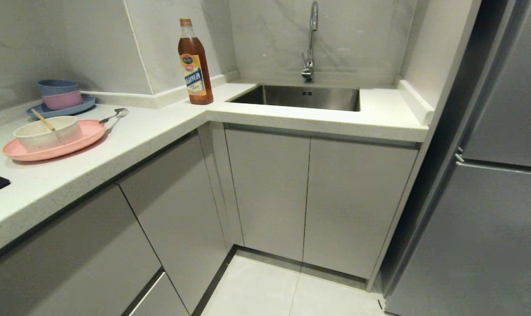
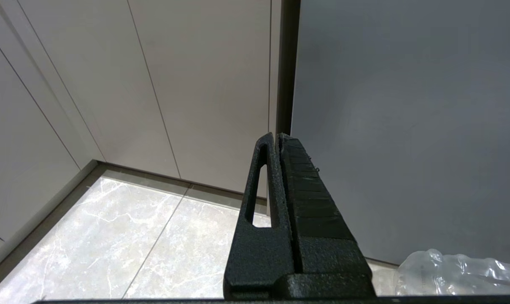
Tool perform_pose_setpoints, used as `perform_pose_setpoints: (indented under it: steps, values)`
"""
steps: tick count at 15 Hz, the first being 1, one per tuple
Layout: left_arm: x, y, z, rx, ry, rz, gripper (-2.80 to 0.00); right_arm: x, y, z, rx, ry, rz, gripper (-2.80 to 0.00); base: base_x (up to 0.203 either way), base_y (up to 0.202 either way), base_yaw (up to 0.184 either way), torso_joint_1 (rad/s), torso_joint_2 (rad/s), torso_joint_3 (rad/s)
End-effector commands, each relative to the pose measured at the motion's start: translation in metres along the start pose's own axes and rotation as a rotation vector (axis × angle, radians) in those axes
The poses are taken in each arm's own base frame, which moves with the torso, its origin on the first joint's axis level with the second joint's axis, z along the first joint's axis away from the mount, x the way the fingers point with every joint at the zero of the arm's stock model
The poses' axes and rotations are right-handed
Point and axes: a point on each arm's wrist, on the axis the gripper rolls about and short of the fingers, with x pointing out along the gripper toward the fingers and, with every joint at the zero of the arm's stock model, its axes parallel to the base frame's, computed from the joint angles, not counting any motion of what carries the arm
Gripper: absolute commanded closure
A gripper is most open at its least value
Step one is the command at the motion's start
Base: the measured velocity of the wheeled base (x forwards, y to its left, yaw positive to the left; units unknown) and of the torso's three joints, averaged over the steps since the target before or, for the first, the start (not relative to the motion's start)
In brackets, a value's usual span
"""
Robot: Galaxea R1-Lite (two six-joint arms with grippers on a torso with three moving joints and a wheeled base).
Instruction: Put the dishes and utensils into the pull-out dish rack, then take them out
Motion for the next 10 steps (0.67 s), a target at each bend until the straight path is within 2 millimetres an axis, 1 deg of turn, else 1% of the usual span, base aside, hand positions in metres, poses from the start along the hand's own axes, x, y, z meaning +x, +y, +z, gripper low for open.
perform_pose_setpoints:
  steps: [1,10]
  values:
    - [-0.0001,0.0001,0.0000,-0.001,-0.002,0.000,0.00,0.0000,0.0000,0.0000,0.000,0.001,0.000,0.00,0.000,0.000,0.000,0.000,0.00,0.000]
    - [-0.0001,0.0000,0.0000,-0.001,-0.002,0.000,0.00,0.0000,0.0000,0.0000,0.001,0.001,0.000,0.00,0.000,0.000,0.000,0.000,0.00,0.000]
